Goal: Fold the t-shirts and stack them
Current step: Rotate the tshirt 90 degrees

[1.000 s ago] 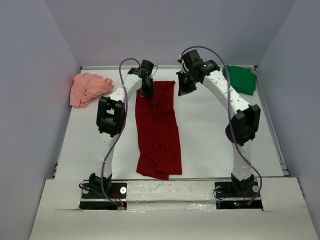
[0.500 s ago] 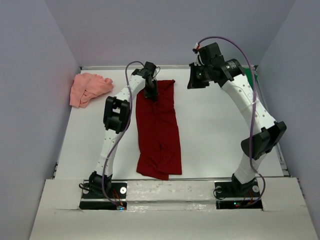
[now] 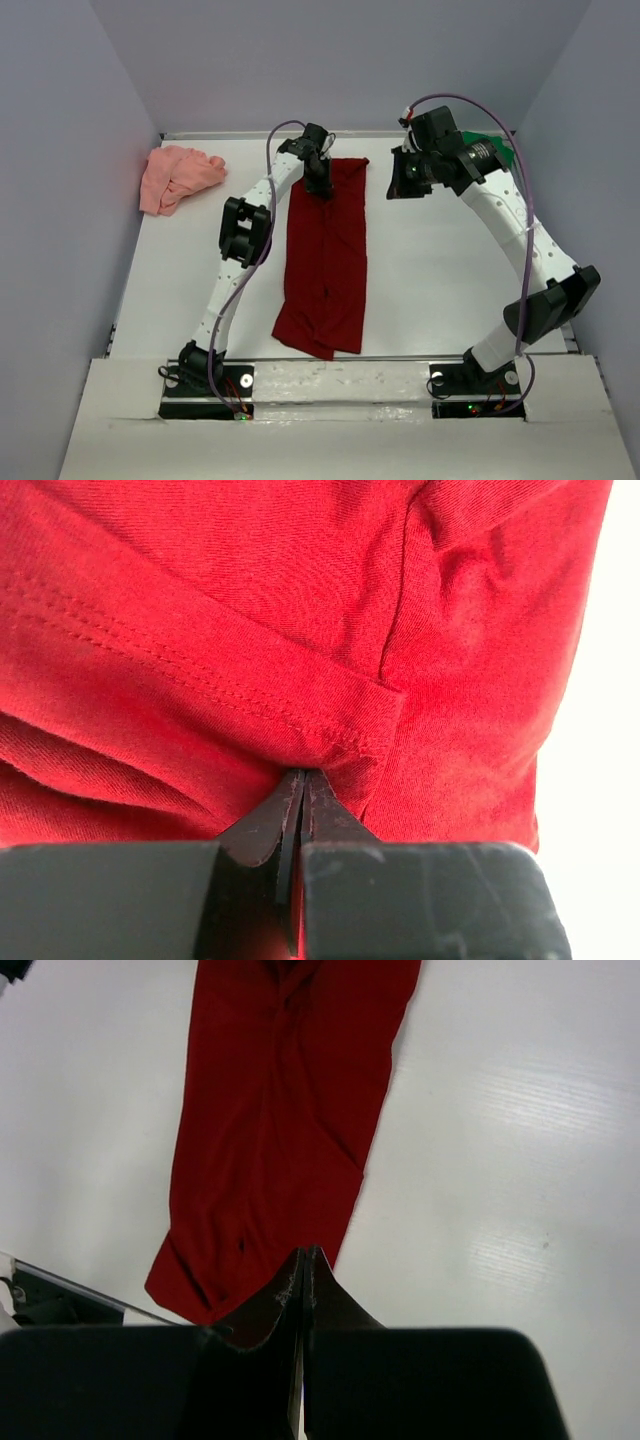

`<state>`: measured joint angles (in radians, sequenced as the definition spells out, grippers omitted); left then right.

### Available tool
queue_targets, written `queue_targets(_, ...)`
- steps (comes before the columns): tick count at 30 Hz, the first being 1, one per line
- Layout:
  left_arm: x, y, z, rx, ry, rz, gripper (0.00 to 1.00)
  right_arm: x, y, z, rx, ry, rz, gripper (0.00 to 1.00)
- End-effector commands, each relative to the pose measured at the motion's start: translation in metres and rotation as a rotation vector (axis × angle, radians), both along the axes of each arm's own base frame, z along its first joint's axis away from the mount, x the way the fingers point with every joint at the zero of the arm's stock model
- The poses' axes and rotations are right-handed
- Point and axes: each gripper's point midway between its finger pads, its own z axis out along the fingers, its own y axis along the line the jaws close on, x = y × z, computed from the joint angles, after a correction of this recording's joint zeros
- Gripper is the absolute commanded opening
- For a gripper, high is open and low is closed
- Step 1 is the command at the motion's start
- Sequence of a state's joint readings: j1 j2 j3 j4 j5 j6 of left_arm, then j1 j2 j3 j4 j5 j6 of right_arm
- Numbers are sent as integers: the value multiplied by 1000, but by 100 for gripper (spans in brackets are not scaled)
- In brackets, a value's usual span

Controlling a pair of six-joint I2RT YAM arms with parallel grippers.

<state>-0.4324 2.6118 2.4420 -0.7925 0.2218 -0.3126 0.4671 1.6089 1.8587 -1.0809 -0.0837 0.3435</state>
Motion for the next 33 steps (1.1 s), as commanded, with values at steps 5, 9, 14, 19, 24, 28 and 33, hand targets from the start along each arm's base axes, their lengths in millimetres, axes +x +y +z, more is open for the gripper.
queue_targets(5,5,-42,-19,-151,14,-59,12,-27,-6,-15,13,25,15,0)
queue_targets(9,16,-41,-1,-169,-41,-56,13,-42,-5,-36,19,68,24,0)
queue_targets(14,25,-28,27,-125,-139,-59,34,-62,4,-68,34,129,50,0)
queue_targets(19,42,-2,60,-110,-209,-16,41,-80,4,-109,13,203,50,1)
queue_targets(24,56,31,61,-108,-197,52,45,-93,9,-105,41,199,58,1)
queue_targets(28,60,47,66,-72,-212,74,45,-97,7,-96,48,173,60,1)
queue_targets(33,55,46,133,-85,-352,88,45,-108,13,-112,55,219,70,0)
